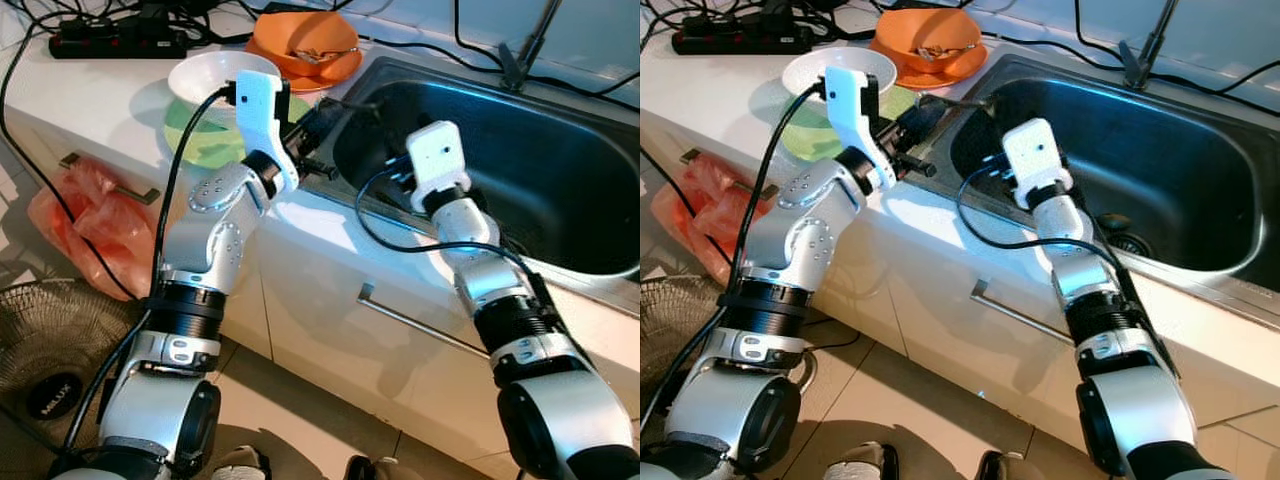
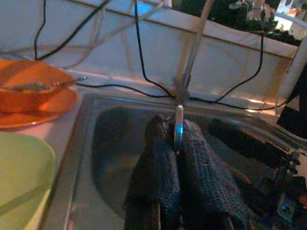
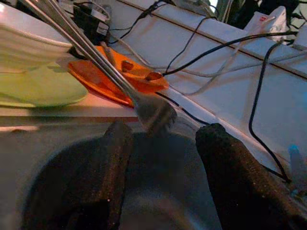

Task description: Kitchen organization

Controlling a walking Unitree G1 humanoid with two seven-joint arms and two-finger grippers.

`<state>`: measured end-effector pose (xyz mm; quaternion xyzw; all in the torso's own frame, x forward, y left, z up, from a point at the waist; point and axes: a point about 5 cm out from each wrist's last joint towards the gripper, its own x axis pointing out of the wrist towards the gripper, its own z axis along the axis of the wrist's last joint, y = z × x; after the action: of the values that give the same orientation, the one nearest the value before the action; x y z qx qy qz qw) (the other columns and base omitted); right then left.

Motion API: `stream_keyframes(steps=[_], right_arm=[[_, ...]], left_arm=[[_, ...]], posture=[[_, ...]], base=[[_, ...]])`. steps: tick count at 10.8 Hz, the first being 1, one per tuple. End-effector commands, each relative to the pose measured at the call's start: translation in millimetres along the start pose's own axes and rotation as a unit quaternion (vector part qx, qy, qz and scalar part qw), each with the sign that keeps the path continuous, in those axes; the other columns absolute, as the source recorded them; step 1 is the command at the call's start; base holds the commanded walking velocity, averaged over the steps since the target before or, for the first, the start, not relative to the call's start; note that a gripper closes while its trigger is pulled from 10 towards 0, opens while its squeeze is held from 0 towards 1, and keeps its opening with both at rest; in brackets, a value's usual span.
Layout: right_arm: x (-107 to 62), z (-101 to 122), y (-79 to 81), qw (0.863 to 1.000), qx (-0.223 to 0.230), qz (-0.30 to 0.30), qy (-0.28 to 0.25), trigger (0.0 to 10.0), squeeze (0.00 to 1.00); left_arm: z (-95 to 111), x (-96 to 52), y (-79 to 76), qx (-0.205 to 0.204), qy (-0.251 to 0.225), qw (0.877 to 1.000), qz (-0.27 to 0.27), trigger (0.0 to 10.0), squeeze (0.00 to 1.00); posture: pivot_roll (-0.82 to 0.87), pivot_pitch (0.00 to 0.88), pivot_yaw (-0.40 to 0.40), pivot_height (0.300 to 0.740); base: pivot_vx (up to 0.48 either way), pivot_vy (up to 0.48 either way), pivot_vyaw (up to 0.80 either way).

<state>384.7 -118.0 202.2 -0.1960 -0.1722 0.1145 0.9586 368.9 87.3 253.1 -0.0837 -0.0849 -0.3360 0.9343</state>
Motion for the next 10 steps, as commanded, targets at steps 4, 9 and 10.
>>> stream_keyframes(steps=[4, 9, 10], right_arm=[[-2.4, 0.1, 8.2, 1.0, 0.0, 0.018, -0.007, 10.0, 0.0], [-4.3, -0.5, 18.1, 0.999, -0.028, 0.035, -0.012, 10.0, 0.0], [-5.1, -1.3, 14.7, 0.998, -0.051, 0.023, -0.013, 10.0, 0.0]], left_arm=[[-1.5, -1.4, -9.3, 0.006, 0.018, 0.999, -0.037, 10.0, 0.0], [3.6, 1.3, -10.8, 0.014, 0.022, 0.998, -0.05, 10.0, 0.0], [5.9, 2.5, -10.7, 0.014, 0.02, 0.998, -0.05, 10.0, 0.0]], posture=[[0.09, 0.098, -0.008, 0.74], [0.09, 0.11, 0.007, 0.74], [0.09, 0.111, 0.009, 0.74]], base=[[0.0, 0.0, 0.0], [0.0, 0.0, 0.0], [0.0, 0.0, 0.0]])
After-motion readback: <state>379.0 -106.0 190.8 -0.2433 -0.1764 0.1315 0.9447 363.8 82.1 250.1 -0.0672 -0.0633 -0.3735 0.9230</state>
